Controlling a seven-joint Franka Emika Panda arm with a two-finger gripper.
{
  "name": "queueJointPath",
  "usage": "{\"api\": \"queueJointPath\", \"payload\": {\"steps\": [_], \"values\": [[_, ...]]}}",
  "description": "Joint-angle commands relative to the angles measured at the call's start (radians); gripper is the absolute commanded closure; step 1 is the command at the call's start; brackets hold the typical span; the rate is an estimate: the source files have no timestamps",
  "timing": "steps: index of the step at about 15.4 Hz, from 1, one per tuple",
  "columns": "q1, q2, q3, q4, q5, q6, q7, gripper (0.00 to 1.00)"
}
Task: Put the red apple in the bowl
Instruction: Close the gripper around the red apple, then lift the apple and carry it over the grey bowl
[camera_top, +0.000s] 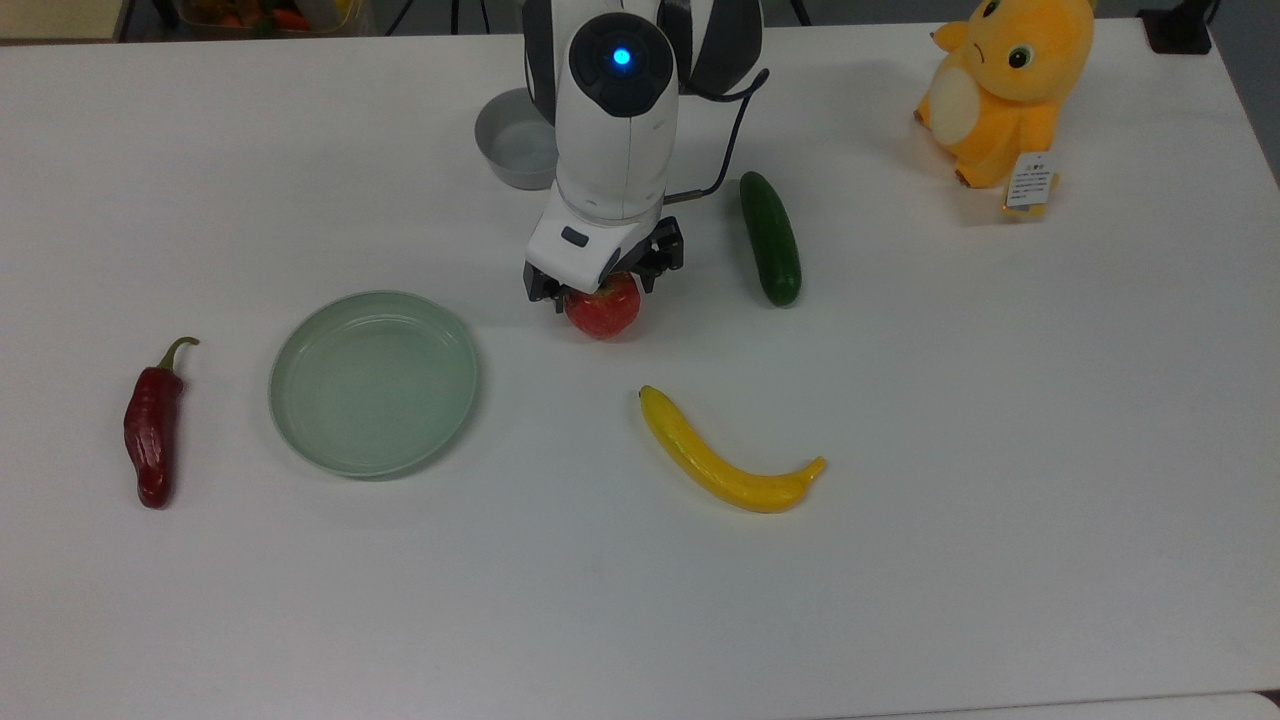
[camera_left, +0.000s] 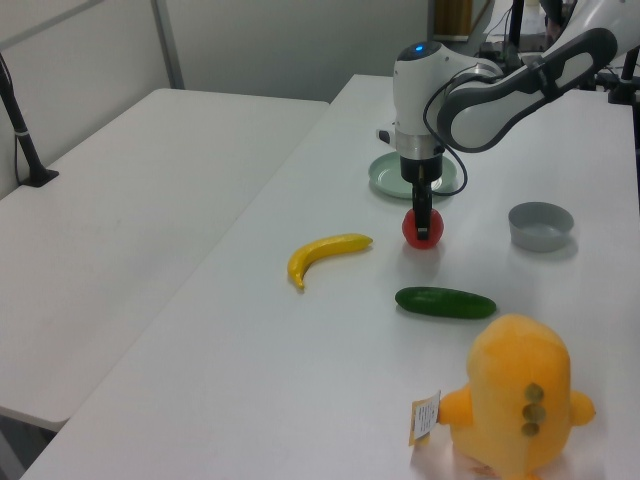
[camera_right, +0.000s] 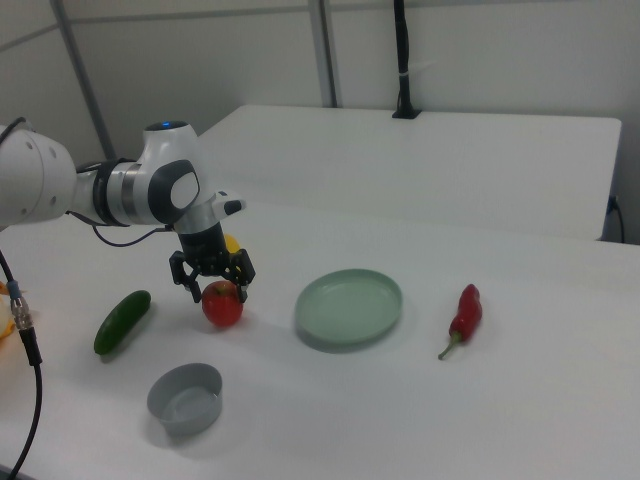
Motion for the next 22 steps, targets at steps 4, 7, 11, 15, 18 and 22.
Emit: {"api": "queueJointPath", "payload": {"steps": [4,7,11,15,18,22], "values": [[0.003,-0.007,0.003,-0.026,-0.054,0.023,-0.001,0.15],[0.001,-0.007,0.003,-0.026,-0.054,0.021,-0.001,0.59],[-0.006,-0.036,0.005,-0.024,-0.052,0.006,-0.001,0.75],[-0.008,-0.122,0.005,-0.018,-0.034,-0.078,0.003,0.75],[-0.009,-0.202,0.005,-0.020,-0.031,-0.166,0.003,0.74],[-0.020,-0.317,0.002,-0.024,0.029,-0.296,0.003,0.74]]}}
